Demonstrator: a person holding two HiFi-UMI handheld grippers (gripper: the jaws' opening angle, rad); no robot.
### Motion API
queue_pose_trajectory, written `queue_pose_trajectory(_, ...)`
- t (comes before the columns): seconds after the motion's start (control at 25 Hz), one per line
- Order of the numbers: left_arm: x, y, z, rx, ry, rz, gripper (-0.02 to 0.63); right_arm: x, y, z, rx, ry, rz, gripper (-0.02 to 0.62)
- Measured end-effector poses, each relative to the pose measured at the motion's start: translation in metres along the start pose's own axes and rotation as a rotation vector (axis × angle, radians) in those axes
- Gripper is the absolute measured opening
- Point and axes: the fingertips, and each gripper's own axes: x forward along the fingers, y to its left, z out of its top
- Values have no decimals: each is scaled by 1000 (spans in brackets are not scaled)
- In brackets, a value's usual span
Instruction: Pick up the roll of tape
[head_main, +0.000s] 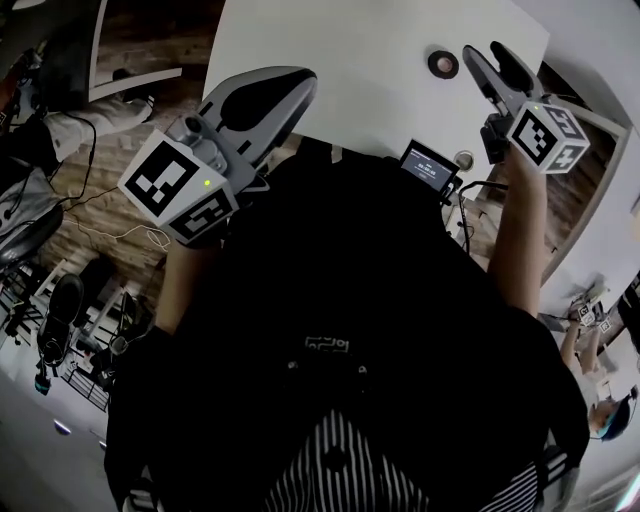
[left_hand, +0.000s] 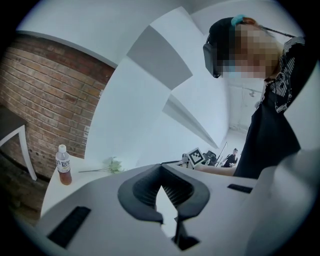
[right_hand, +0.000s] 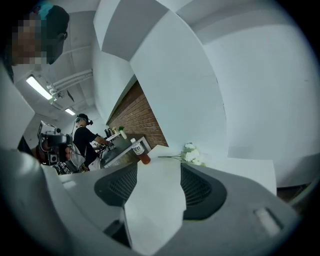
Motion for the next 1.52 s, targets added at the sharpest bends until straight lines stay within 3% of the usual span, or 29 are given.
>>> queue_pose_trajectory(0.16, -8, 2, -10, -23, 9, 30, 3, 15, -13, -23, 2, 59, 14, 269)
queue_pose_trajectory(0.6, -24, 7, -26, -103, 13, 114, 3, 55, -67, -119, -20, 301, -46, 383)
queue_pose_trajectory(0.84, -35, 3, -25, -133, 6, 155, 3, 65, -79, -158, -97, 440, -76, 399)
queue_pose_trajectory(1.04, -37, 0, -33, -176, -11, 181, 3, 75, -99, -182, -62, 484, -95, 427)
queue_pose_trajectory(1.52, -45, -8, -38, -189, -29, 209, 3, 73, -129, -228, -136, 623, -217, 462)
